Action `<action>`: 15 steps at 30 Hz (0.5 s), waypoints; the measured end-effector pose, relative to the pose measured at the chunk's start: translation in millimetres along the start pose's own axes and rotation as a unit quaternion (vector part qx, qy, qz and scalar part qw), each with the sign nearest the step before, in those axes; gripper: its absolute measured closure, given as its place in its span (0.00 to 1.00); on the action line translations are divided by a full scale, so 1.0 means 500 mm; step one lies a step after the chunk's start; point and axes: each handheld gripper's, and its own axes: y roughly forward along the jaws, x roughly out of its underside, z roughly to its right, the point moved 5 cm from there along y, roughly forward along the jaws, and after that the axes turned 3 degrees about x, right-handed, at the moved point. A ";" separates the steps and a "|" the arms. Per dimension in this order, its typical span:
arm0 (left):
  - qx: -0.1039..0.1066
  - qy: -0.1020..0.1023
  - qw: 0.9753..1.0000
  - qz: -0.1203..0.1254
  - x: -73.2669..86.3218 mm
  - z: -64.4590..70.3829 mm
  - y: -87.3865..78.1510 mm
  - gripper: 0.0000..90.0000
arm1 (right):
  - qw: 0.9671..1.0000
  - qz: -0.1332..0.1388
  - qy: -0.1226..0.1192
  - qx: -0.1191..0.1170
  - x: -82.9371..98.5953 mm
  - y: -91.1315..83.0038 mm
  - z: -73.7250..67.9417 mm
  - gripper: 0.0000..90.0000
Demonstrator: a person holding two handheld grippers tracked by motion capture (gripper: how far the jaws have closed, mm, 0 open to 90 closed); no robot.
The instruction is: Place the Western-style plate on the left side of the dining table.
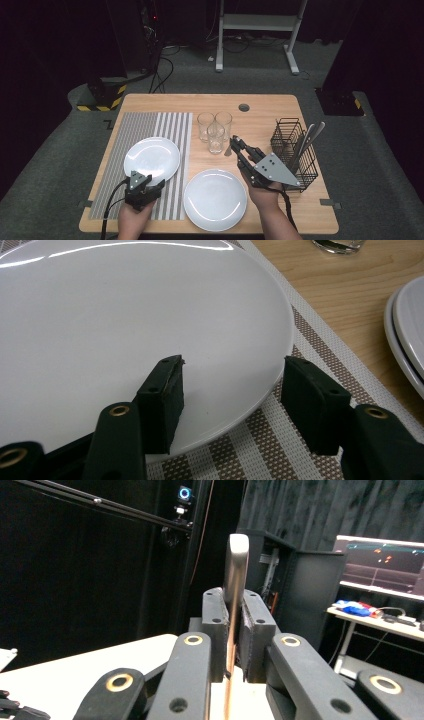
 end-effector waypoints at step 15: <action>0.003 0.024 1.000 0.016 -0.002 0.011 -0.004 0.52 | 0.998 -0.036 0.038 -0.047 0.013 0.057 -0.094 0.92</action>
